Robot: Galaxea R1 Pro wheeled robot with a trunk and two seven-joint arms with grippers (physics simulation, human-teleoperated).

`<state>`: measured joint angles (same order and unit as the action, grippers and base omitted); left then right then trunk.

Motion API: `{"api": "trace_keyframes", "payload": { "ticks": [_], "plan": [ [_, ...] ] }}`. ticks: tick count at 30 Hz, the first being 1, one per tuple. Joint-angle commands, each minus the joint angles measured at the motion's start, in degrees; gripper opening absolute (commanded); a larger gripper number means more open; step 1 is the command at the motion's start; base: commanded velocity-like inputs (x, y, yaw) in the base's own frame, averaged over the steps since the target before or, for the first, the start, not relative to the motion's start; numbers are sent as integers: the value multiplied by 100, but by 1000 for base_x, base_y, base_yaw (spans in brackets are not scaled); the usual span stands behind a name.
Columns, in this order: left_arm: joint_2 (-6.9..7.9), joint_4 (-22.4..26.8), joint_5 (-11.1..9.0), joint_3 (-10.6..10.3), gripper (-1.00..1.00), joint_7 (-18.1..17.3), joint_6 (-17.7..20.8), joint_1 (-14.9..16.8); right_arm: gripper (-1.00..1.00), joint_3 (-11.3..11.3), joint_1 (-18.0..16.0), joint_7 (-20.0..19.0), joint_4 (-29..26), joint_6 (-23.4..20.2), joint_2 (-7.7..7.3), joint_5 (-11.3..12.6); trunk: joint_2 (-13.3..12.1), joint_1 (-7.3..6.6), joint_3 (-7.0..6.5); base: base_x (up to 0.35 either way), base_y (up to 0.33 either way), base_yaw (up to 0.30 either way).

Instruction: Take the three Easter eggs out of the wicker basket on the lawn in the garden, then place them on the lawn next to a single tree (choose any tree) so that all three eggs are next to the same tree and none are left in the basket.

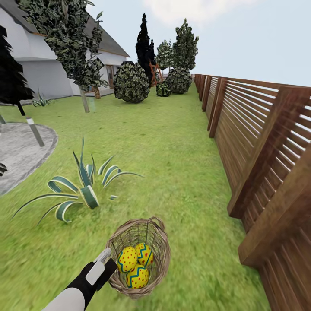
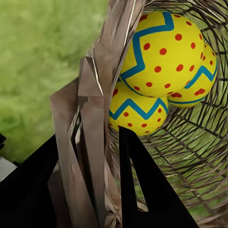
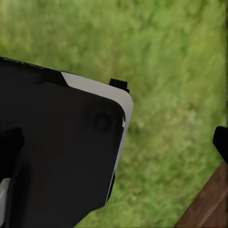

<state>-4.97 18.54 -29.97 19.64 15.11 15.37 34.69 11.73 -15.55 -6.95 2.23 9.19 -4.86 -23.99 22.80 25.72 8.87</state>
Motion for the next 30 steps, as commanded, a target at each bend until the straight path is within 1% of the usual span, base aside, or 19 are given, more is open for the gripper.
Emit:
{"api": "trace_keyframes", "payload": {
  "ticks": [1, 15, 30],
  "plan": [
    [-4, 18, -114, 5, -100, 36, 16, 3, 100, 48, -10, -9, 22, 44, -5, -36, 12, 7, 11, 328, -106, 37],
    [-4, 18, -114, 5, -100, 36, 12, 3, 100, 48, -10, -8, 23, 48, -6, -36, 12, 7, 11, 328, -106, 5],
    [-1, 18, -114, 5, -100, 36, 10, 3, 100, 48, -10, -8, 23, 48, -6, -36, 12, 7, 11, 328, -98, 101]
  ]
}}
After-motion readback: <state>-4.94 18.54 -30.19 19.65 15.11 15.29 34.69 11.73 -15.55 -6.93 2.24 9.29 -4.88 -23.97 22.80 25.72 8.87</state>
